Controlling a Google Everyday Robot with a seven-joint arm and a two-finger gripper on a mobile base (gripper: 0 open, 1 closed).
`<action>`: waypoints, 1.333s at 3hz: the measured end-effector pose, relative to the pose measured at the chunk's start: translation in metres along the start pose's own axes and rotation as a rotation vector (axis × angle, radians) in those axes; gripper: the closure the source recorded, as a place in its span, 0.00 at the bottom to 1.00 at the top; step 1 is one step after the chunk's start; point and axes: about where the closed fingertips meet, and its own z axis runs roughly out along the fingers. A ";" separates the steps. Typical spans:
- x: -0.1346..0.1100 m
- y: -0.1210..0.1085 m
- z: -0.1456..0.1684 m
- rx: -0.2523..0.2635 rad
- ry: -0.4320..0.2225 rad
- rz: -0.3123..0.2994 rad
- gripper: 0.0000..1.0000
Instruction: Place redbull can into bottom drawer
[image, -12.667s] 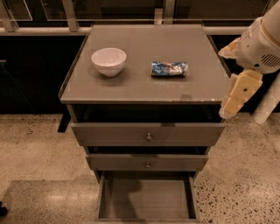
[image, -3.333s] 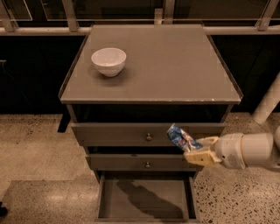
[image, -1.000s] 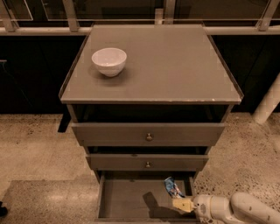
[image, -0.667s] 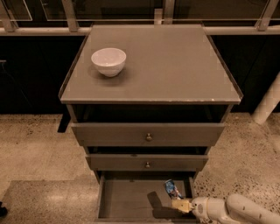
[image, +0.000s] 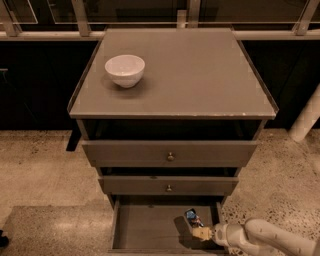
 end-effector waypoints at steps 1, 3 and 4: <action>-0.006 -0.025 0.026 0.032 0.024 0.019 1.00; -0.020 -0.046 0.048 0.055 0.030 0.029 0.81; -0.020 -0.046 0.048 0.055 0.030 0.029 0.58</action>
Offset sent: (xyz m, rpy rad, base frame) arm 0.0679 -0.0073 -0.0797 -0.0740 0.0642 -0.0391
